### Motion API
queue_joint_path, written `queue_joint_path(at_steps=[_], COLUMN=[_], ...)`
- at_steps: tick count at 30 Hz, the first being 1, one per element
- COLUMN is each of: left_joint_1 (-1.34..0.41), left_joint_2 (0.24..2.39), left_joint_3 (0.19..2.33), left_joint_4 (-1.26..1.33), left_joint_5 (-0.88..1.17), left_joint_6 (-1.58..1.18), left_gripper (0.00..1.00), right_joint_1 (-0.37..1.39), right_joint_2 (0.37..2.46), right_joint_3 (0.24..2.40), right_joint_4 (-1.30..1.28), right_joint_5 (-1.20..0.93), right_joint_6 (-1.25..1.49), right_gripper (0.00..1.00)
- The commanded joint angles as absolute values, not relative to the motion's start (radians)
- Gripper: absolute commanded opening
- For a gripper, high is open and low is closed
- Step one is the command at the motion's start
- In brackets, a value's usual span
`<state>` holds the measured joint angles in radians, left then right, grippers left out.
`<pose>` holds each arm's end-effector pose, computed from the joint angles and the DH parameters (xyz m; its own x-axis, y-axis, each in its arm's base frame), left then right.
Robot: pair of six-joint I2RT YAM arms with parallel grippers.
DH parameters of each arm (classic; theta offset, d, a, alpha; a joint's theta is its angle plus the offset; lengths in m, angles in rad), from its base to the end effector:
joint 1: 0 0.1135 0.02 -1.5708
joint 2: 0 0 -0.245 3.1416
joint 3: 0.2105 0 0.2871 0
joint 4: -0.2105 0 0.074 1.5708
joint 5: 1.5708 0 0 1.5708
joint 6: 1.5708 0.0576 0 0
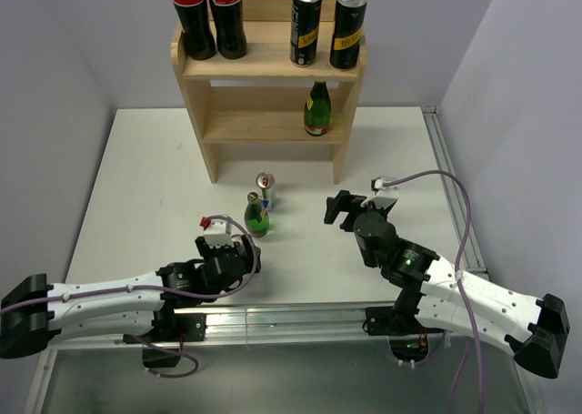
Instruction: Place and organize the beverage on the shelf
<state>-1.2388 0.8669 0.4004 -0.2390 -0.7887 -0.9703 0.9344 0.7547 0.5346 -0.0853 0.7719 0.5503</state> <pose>0.1124 -0.2007 0.1533 -0.5239 -0.2644 -0.8097 0.1027 0.9241 -0.3682 0.1741 0.1680 0.2439 -0.2469 0.2964 -0.9226 -0.0608 0.9455 0.3200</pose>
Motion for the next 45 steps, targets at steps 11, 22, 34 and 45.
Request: queue_joint_path(at_steps=[11, 22, 34, 45], left_joint_1=[-1.299, -1.330, -1.387, -1.485], left_joint_2=[1.261, 1.399, 1.451, 1.436], left_joint_3=[0.396, 0.463, 0.632, 0.980], left_joint_4=[-0.081, -0.189, -0.628, -1.336], left_joint_5=[-1.137, -1.218, -1.319, -1.423], left_joint_6=[-1.293, -1.420, -1.724, -1.980], left_gripper=[0.99, 0.50, 0.00, 0.00], right_joint_1=[0.942, 0.942, 0.942, 0.943], right_joint_2=[0.678, 0.658, 0.672, 0.676], right_joint_3=[0.492, 0.466, 0.454, 0.457], right_joint_4=[-0.112, -0.115, -0.081, -0.068], right_joint_5=[0.805, 0.815, 0.795, 0.778], right_joint_6=[0.589, 0.601, 0.609, 0.611], right_gripper=[1.00, 1.00, 1.00, 1.00])
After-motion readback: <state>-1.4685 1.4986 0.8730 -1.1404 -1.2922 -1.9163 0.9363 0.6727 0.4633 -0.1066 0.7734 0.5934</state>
